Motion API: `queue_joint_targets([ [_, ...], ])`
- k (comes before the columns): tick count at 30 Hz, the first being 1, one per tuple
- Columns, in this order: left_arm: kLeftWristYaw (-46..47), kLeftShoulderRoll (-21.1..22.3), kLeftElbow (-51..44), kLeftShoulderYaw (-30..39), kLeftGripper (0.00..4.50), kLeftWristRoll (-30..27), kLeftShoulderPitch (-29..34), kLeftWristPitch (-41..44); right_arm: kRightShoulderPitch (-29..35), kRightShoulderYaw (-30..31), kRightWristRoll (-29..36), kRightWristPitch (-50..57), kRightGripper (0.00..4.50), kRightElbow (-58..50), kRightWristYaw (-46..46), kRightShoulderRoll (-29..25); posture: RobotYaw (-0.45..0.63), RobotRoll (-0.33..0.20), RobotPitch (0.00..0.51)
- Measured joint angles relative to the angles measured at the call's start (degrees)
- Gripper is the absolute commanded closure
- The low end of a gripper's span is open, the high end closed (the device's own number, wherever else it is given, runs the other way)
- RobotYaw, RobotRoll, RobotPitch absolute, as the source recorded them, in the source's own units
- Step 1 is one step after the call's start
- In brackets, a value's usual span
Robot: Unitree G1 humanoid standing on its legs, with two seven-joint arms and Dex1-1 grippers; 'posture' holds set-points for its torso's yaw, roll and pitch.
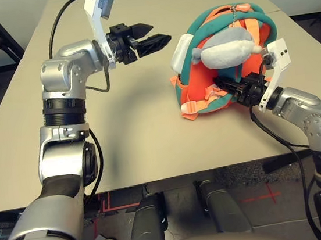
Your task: Put the pencil case into the backpack and zip it.
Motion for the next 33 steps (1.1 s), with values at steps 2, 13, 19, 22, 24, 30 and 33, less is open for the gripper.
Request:
queue_joint_targets([
  [2, 1.0, 0.0, -1.5, 0.2, 1.35, -1.0, 1.3, 1.4, 0.0, 0.0, -0.1, 0.0, 3.79, 0.1, 0.1, 0.0, -0.17, 0.000, 0.154],
  [13, 5.0, -2.1, -3.4, -1.1, 4.50, -0.9, 3.7, 1.2, 0.0, 0.0, -1.0, -0.5, 3.79, 0.4, 0.7, 0.0, -0.19, 0.000, 0.144],
  [19, 5.8, -8.8, 4.0, -4.4, 4.50, 0.4, 1.3, -4.0, -0.5, -0.3, -1.2, -0.8, 3.79, 1.6, 0.7, 0.0, -0.19, 0.000, 0.144],
  [22, 5.8, -11.8, 10.7, -5.7, 4.50, 2.3, -1.0, -8.1, -0.6, -0.3, -1.2, -1.0, 3.79, 1.8, 0.7, 0.0, -0.19, 0.000, 0.144],
  [24, 5.8, -12.9, 14.8, -6.8, 4.50, 4.0, -1.9, -11.1, -0.6, -0.4, -1.5, -1.2, 3.79, 1.8, 0.6, 0.0, -0.22, 0.000, 0.141],
  [30, 4.5, -14.5, 17.3, -7.4, 4.50, 4.9, -2.0, -12.5, -0.5, -0.4, -1.6, -1.3, 3.79, 1.7, 0.1, 0.1, -0.22, 0.000, 0.145],
  [33, 3.5, -12.8, 12.8, -6.6, 4.50, 3.4, -2.0, -10.3, -0.1, -0.4, -1.6, -1.3, 3.79, 1.4, -0.1, 0.3, -0.22, 0.000, 0.146],
])
